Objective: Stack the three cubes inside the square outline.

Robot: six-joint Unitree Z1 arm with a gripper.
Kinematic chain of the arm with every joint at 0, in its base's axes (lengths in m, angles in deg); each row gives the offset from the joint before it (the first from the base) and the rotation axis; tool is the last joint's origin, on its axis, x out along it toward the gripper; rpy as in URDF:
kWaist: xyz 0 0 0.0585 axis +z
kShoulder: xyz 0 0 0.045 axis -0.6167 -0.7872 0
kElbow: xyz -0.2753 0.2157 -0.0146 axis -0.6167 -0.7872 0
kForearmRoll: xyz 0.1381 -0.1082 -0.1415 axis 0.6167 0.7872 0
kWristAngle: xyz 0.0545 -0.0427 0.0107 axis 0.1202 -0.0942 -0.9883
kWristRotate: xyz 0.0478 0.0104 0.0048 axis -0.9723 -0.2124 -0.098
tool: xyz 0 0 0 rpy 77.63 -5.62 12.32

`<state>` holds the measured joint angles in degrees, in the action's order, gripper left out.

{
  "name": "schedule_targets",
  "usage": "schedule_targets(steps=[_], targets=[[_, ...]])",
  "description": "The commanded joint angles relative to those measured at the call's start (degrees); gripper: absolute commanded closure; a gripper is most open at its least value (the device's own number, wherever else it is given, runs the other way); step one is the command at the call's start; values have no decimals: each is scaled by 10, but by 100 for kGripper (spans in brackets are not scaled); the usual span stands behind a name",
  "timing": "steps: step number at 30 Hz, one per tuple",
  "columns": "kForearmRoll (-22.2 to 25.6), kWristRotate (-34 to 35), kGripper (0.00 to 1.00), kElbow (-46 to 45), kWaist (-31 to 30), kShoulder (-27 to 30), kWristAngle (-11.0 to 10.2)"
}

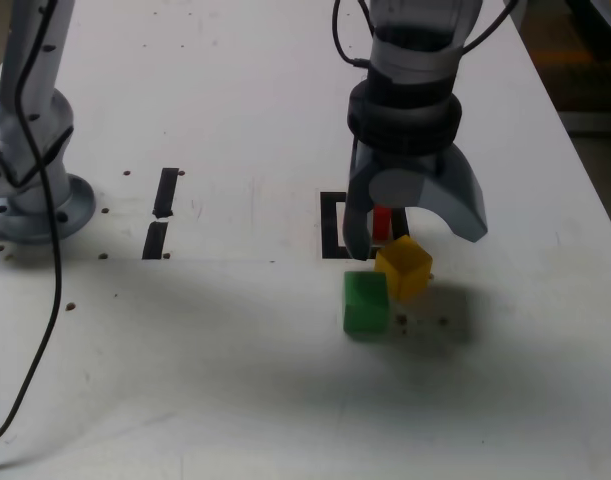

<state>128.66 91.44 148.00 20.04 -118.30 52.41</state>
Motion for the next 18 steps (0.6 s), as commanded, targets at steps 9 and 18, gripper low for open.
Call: schedule_targets(steps=[9,18], targets=[[31,-23,1,-6,-7,-6,-36],[32,-35,1,-7,-11,-14,-44]])
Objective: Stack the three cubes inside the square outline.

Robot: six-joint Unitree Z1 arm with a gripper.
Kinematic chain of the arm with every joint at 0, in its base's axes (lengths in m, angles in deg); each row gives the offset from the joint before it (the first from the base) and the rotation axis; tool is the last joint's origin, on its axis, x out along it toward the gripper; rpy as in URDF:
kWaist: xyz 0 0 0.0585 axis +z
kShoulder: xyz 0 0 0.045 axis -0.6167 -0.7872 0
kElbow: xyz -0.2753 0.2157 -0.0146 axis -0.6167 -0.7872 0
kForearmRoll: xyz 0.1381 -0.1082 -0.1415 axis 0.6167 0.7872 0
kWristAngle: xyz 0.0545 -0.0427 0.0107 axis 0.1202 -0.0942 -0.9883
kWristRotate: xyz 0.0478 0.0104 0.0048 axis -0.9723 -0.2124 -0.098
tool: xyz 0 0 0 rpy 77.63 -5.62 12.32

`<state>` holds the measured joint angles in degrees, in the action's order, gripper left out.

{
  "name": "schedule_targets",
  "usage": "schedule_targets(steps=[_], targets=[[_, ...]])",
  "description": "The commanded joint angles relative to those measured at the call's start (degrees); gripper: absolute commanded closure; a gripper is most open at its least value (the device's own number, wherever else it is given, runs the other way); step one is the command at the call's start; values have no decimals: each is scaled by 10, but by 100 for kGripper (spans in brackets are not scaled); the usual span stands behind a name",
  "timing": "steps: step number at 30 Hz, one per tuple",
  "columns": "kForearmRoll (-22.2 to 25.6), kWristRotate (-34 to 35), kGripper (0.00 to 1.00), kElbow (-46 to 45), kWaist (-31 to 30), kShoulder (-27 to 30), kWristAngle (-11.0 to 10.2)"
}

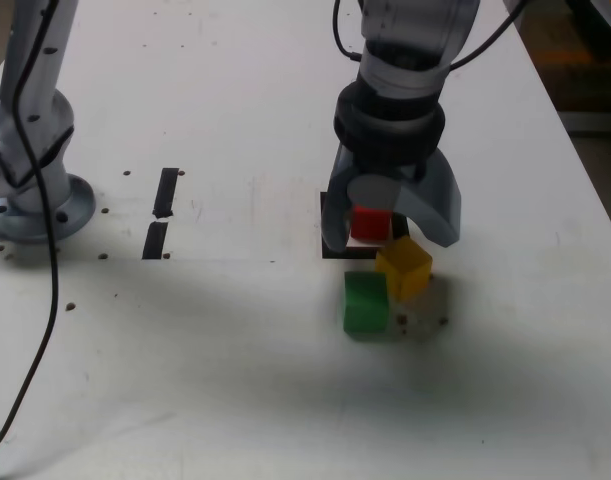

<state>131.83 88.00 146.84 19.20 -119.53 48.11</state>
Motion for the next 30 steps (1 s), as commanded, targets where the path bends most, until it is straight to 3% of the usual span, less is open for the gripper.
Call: schedule_targets(steps=[1,30], targets=[[0,-1,1,6,-4,-3,-1],[-23,-3,2,37,-28,-74,16]])
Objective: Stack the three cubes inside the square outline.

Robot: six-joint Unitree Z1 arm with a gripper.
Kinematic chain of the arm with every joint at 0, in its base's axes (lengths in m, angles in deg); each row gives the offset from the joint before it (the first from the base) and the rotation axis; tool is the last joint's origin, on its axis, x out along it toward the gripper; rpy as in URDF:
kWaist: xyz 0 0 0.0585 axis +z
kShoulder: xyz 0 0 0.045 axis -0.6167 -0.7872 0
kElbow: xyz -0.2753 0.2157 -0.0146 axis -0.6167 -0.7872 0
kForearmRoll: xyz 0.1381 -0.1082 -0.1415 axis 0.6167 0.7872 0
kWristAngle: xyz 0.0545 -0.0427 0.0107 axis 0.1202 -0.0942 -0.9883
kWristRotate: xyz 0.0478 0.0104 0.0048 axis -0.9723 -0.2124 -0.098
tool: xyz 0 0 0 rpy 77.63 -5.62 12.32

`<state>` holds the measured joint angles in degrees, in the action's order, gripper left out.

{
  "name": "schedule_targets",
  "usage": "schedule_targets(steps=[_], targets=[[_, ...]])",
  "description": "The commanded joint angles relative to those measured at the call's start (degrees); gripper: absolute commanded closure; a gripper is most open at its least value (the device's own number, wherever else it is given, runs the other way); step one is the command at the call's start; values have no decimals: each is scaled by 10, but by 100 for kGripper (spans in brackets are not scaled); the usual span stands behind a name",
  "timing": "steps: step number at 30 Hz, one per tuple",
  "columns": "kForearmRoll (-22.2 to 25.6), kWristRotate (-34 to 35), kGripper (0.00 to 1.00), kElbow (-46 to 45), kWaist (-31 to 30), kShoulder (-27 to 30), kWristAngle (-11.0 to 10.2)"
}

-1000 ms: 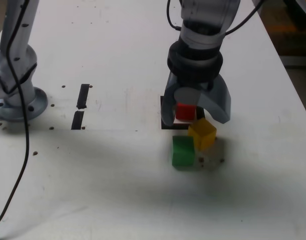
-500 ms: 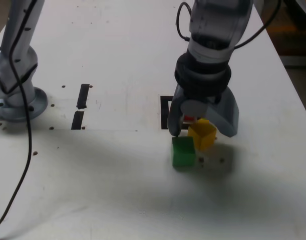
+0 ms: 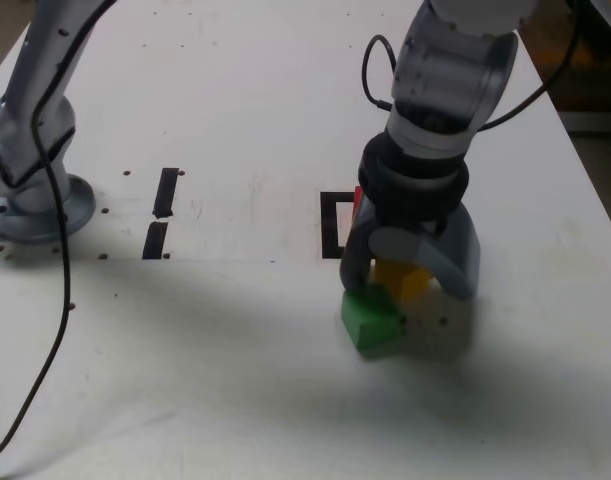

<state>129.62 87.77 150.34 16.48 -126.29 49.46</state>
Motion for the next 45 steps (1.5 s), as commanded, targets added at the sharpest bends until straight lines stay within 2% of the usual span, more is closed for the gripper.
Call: schedule_targets(steps=[1,8,12,16,22,25,34,39,45], targets=[[-1,-2,2,3,-1,-9,4],[-2,-7,7,9,-1,-20,13],[0,-8,14,10,-1,-23,19],[5,-8,31,10,-1,-24,26],[6,-8,64,14,-2,-25,24],[3,-9,72,20,-2,-26,19],[-11,-6,76,30,-2,-31,12],[-14,4,80,41,-3,-28,-1],[1,15,80,61,-3,-17,-19]])
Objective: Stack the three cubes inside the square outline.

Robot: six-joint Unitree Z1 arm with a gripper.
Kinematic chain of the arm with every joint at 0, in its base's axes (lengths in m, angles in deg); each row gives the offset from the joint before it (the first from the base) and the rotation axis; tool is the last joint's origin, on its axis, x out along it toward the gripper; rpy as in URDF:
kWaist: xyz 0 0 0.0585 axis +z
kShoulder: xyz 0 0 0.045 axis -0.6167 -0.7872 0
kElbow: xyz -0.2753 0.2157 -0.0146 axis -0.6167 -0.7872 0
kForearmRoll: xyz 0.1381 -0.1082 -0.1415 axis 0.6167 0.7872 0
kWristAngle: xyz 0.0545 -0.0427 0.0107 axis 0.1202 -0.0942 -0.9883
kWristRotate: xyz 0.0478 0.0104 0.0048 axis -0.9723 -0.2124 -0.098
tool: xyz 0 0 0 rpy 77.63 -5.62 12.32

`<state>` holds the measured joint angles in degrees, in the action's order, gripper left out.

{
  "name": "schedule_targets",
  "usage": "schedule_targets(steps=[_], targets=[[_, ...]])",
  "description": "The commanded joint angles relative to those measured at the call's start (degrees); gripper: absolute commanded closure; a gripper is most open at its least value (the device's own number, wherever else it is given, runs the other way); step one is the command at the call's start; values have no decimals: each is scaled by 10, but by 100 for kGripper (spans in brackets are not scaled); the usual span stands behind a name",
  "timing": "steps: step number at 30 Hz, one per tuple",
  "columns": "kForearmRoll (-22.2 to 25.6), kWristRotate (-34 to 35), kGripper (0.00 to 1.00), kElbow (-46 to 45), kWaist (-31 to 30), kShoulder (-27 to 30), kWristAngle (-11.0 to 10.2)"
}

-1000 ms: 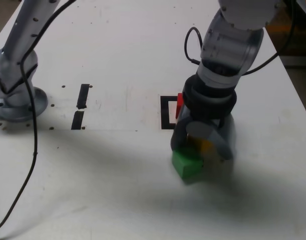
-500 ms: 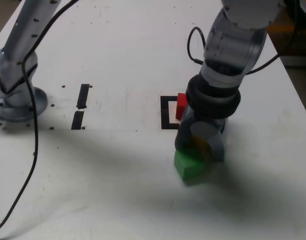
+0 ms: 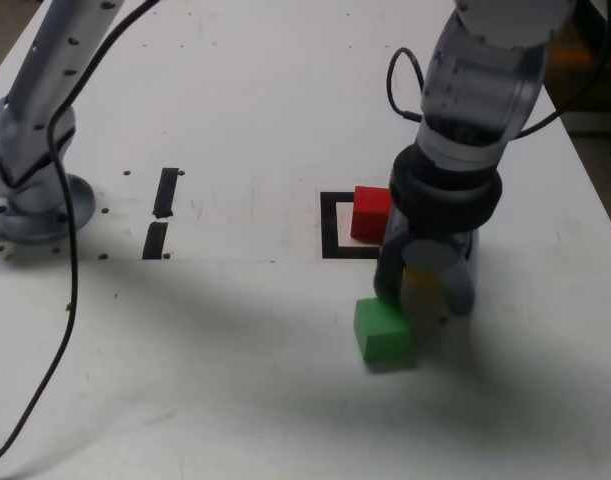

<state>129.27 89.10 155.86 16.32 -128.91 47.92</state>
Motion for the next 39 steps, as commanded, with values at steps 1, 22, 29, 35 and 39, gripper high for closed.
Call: schedule_targets(steps=[1,22,29,35,39], targets=[[11,3,80,11,-1,12,-8],[133,32,80,36,24,96,-40],[128,34,79,8,47,108,-16],[105,30,79,-24,58,112,-5],[73,26,79,-47,62,110,5]])
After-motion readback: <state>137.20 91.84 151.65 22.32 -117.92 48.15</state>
